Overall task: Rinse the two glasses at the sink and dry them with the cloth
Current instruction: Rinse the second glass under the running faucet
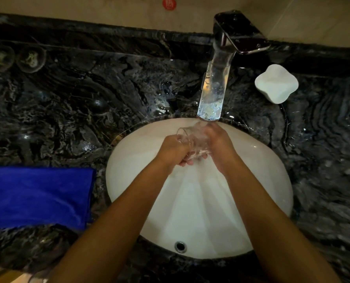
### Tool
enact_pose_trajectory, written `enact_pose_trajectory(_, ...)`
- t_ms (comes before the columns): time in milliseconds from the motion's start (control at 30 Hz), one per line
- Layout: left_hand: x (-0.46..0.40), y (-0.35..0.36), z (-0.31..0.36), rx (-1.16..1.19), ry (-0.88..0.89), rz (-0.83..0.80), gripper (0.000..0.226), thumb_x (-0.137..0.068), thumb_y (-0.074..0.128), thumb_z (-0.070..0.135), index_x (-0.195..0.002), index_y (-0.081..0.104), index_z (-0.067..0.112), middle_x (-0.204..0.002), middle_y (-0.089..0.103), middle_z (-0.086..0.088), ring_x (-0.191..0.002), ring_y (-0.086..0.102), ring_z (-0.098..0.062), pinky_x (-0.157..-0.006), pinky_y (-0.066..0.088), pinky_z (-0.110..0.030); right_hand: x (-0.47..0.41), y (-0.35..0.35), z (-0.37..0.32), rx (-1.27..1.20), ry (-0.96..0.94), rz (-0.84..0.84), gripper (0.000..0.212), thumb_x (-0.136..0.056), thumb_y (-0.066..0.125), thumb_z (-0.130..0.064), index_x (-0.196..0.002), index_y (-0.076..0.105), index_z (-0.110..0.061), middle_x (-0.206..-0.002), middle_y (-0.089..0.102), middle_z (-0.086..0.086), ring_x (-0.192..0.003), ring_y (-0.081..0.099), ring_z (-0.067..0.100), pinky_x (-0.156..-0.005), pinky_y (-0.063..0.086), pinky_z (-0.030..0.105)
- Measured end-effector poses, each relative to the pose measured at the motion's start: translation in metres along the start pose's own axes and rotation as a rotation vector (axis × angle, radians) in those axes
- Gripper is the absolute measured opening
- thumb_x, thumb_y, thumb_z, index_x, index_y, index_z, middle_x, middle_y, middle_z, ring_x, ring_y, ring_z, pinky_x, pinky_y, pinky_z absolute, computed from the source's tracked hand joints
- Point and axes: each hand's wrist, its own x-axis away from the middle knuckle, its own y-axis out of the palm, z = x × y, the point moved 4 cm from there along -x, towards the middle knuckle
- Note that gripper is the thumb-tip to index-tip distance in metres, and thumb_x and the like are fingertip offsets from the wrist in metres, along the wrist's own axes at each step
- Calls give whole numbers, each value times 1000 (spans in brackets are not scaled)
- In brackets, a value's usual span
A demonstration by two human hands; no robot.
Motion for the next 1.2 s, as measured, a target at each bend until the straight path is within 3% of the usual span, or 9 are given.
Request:
enact_pose_trajectory(167,6,7,-3,167,6,30,22,-85,64,-10,-100,74,3,-73,75,-13,-47,68,-20,-42,49,-22,8,-2,-3,-19,-65,13,28,-91,60,-16,-117,68,-8,-100,77,4,-85,75,19,-68,56,28)
enact_pose_trajectory(233,2,2,-3,151,58,108,25,-73,60,-17,-84,75,0,-73,72,-18,-42,59,-18,-42,45,-22,9,-3,-4,82,-62,34,29,-91,58,-29,-118,68,-24,-104,76,-3,-92,74,16,-77,56,30)
enact_pose_trajectory(333,-11,-11,-2,-85,274,246,12,-69,66,9,-71,76,14,-71,75,-5,-51,66,-21,-54,58,-34,15,-7,3,196,-3,94,32,-85,57,-55,-117,58,-49,-110,68,-9,-98,71,19,-87,61,45)
enact_pose_trajectory(433,-13,-13,10,-481,490,292,17,-79,67,24,-90,80,22,-86,78,1,-69,72,-20,-66,60,-35,24,-7,8,76,200,48,42,-95,60,-53,-131,56,-30,-105,72,7,-80,76,27,-75,65,49)
enact_pose_trajectory(567,-4,6,36,-689,853,332,7,-79,71,17,-81,77,14,-91,75,-7,-80,69,-27,-65,51,-29,24,8,10,-112,319,25,42,-97,53,-61,-105,74,-25,-95,80,11,-89,77,35,-84,62,55)
enact_pose_trajectory(667,-8,6,37,-666,751,379,15,-81,65,11,-92,75,10,-94,75,-9,-85,67,-30,-68,51,-34,17,14,12,-155,238,80,27,-96,63,-48,-82,79,-33,-92,79,7,-88,75,38,-89,56,65)
enact_pose_trajectory(933,-12,14,14,1,273,347,13,-83,75,16,-96,77,12,-90,77,-2,-83,74,-18,-78,61,-35,15,5,9,-325,92,177,47,-85,60,-43,-112,72,-7,-109,73,26,-87,65,36,-68,49,41)
enact_pose_trajectory(1033,-11,22,5,131,190,298,18,-78,73,17,-96,73,15,-88,74,-1,-86,75,-24,-76,63,-41,16,1,15,-444,109,259,35,-83,58,-34,-108,67,-12,-93,71,7,-80,64,25,-57,50,29)
enact_pose_trajectory(1200,-9,33,-8,254,-39,120,14,-87,70,19,-101,73,16,-96,78,-15,-84,77,-34,-74,65,-45,24,-2,13,-451,-21,321,21,-92,55,-15,-105,71,-22,-91,74,-6,-86,71,12,-65,54,25)
